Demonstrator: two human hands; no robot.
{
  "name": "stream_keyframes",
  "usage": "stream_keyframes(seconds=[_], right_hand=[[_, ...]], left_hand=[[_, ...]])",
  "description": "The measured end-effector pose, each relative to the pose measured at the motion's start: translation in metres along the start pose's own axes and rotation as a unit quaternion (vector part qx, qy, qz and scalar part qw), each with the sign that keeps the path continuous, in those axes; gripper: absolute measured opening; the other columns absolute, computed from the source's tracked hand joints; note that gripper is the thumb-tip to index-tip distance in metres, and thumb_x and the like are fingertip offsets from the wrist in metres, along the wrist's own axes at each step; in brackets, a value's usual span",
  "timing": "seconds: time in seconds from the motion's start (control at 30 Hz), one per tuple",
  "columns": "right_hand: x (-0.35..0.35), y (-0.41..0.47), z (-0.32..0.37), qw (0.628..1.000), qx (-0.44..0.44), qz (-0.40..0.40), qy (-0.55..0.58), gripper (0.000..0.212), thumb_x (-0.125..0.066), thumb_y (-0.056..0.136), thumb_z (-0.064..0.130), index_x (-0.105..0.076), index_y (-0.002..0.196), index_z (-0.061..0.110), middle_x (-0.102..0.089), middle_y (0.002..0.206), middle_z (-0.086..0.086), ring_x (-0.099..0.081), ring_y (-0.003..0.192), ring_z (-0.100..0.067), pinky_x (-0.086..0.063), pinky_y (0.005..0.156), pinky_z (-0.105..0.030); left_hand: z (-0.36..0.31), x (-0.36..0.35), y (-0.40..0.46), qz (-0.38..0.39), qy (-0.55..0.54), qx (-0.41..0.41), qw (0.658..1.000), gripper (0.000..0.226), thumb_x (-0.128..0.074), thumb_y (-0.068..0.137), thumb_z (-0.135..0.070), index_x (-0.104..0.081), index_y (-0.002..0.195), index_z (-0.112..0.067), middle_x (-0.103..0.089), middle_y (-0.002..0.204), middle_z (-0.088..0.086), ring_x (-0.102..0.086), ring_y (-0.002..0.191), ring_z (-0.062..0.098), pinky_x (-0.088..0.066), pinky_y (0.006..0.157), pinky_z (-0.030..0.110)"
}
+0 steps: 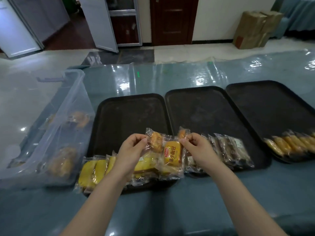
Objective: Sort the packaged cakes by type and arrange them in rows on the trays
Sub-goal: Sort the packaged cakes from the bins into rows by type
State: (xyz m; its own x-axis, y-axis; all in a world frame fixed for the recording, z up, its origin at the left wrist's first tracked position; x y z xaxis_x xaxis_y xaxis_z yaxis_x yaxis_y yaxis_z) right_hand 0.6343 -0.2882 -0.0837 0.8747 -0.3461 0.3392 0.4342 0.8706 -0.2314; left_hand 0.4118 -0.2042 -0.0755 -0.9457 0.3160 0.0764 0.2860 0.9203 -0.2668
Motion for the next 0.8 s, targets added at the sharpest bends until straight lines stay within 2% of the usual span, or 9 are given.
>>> stream_keyframes(seconds=[0.13, 0.23, 0.33, 0.47, 0.63, 0.7, 0.8], right_hand=[[0.024, -0.002, -0.015, 0.999, -0.006, -0.003, 0.051, 0.020, -0.069, 0.092, 0.024, -0.063, 0.089, 0.005, -0.063, 0.070, -0.005, -0.054, 0.058, -0.016, -0.045, 0.054, -0.031], [0.052, 0.004, -0.028, 0.997, -0.012, -0.009, 0.072, 0.013, -0.071, 0.091, 0.018, -0.066, 0.086, 0.007, -0.067, 0.071, -0.007, -0.058, 0.057, -0.017, -0.049, 0.052, -0.027], [0.086, 0.013, -0.040, 0.997, -0.015, -0.013, 0.077, 0.011, -0.073, 0.089, 0.017, -0.068, 0.085, 0.008, -0.067, 0.069, -0.003, -0.059, 0.060, -0.013, -0.051, 0.056, -0.024], [0.137, 0.024, -0.054, 0.998, -0.002, 0.013, 0.055, 0.006, -0.073, 0.088, 0.012, -0.070, 0.087, 0.008, -0.068, 0.072, 0.001, -0.060, 0.062, -0.005, -0.052, 0.060, -0.019], [0.202, 0.031, -0.081, 0.999, -0.003, 0.042, 0.034, 0.005, -0.073, 0.088, 0.012, -0.070, 0.084, 0.013, -0.068, 0.072, 0.002, -0.061, 0.065, -0.009, -0.052, 0.064, -0.024], [0.222, 0.032, -0.090, 0.998, -0.011, 0.057, 0.024, 0.003, -0.072, 0.089, 0.013, -0.071, 0.087, 0.011, -0.067, 0.073, -0.001, -0.060, 0.064, -0.011, -0.053, 0.065, -0.026], [0.246, 0.035, -0.100, 0.998, -0.013, 0.064, 0.014, 0.005, -0.071, 0.090, 0.015, -0.072, 0.090, 0.010, -0.067, 0.074, -0.007, -0.058, 0.064, -0.011, -0.052, 0.063, -0.024]], left_hand=[[0.009, -0.029, -0.005, 0.007, -0.029, 0.013, 0.999, 0.013, -0.058, 0.097, -0.012, -0.070, 0.094, -0.014, -0.071, 0.099, 0.005, -0.068, 0.100, 0.019, -0.055, 0.095, 0.037], [0.009, -0.059, -0.004, 0.011, -0.031, 0.012, 0.999, 0.012, -0.058, 0.098, -0.011, -0.069, 0.096, -0.010, -0.072, 0.098, 0.007, -0.069, 0.099, 0.020, -0.057, 0.088, 0.031], [0.007, -0.095, -0.002, 0.002, -0.037, 0.011, 0.999, 0.013, -0.057, 0.098, -0.009, -0.069, 0.099, -0.006, -0.072, 0.099, 0.010, -0.069, 0.096, 0.020, -0.057, 0.085, 0.029], [0.010, -0.149, -0.003, -0.032, -0.078, 0.024, 0.996, 0.012, -0.056, 0.098, -0.008, -0.069, 0.097, -0.007, -0.072, 0.097, 0.009, -0.068, 0.096, 0.021, -0.056, 0.083, 0.032], [0.010, -0.215, -0.009, -0.059, -0.112, 0.030, 0.991, 0.013, -0.056, 0.098, -0.010, -0.069, 0.097, -0.010, -0.071, 0.102, 0.015, -0.068, 0.096, 0.022, -0.056, 0.089, 0.037], [0.011, -0.236, -0.010, -0.068, -0.123, 0.029, 0.990, 0.013, -0.055, 0.099, -0.009, -0.067, 0.099, -0.008, -0.072, 0.101, 0.011, -0.068, 0.096, 0.020, -0.056, 0.086, 0.033], [0.015, -0.262, -0.009, -0.059, -0.118, 0.032, 0.991, 0.013, -0.055, 0.099, -0.011, -0.068, 0.101, -0.009, -0.073, 0.105, 0.010, -0.068, 0.104, 0.024, -0.055, 0.090, 0.036]])
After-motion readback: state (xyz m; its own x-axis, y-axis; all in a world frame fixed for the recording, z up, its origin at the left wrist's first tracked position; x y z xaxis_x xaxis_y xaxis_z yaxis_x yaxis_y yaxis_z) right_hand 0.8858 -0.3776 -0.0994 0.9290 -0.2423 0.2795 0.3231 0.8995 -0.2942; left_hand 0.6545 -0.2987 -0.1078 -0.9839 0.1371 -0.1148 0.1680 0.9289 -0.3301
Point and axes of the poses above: each hand's wrist, its own y-axis towards the middle knuckle, its own x-axis out of the back of the hand, z = x × y, the point moved 8 cm from there along y, towards the middle knuckle
